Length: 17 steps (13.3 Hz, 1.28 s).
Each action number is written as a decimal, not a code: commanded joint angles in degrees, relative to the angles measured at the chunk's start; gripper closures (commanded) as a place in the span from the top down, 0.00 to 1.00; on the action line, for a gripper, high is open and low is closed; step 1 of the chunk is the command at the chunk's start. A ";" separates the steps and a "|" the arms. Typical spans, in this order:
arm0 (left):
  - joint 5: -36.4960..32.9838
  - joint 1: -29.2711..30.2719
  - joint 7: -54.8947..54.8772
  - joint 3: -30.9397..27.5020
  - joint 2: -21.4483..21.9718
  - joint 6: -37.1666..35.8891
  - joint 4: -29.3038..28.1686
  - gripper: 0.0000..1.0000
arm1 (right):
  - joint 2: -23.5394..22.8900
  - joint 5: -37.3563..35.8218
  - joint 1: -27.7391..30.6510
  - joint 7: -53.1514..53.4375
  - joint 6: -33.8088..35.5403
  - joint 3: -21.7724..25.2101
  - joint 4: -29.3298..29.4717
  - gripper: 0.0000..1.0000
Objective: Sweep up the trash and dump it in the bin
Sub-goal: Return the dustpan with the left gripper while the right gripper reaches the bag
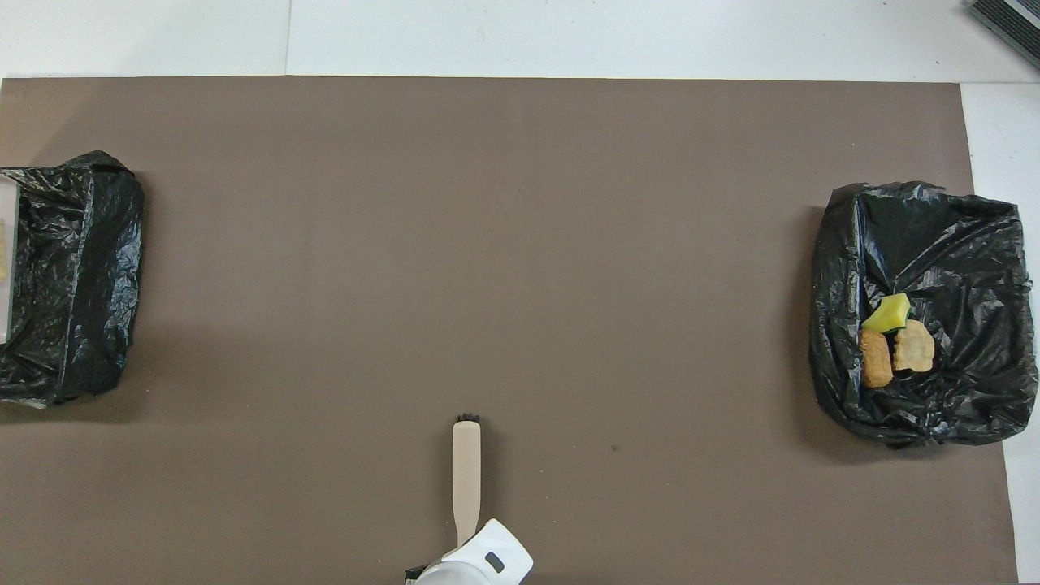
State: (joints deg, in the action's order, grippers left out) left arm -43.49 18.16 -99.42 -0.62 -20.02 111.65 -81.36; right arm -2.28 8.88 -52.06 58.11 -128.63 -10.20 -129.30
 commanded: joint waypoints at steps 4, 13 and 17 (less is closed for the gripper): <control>-19.77 -2.07 3.97 -0.70 5.95 -1.35 -6.35 0.00 | -2.46 0.88 1.87 -1.77 -0.74 0.18 3.61 0.84; -1.11 -5.32 3.71 -0.17 10.62 -5.48 -6.71 0.00 | 9.31 -3.59 21.28 -10.73 16.28 0.53 9.76 1.00; 21.98 -5.94 11.39 -0.17 12.81 -4.96 -12.48 0.00 | 10.19 -5.72 32.95 -20.89 26.30 0.53 19.50 1.00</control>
State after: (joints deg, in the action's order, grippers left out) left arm -29.64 12.60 -93.90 -0.05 -10.50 106.10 -88.69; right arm 8.64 3.88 -24.61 42.92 -106.79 -9.06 -115.09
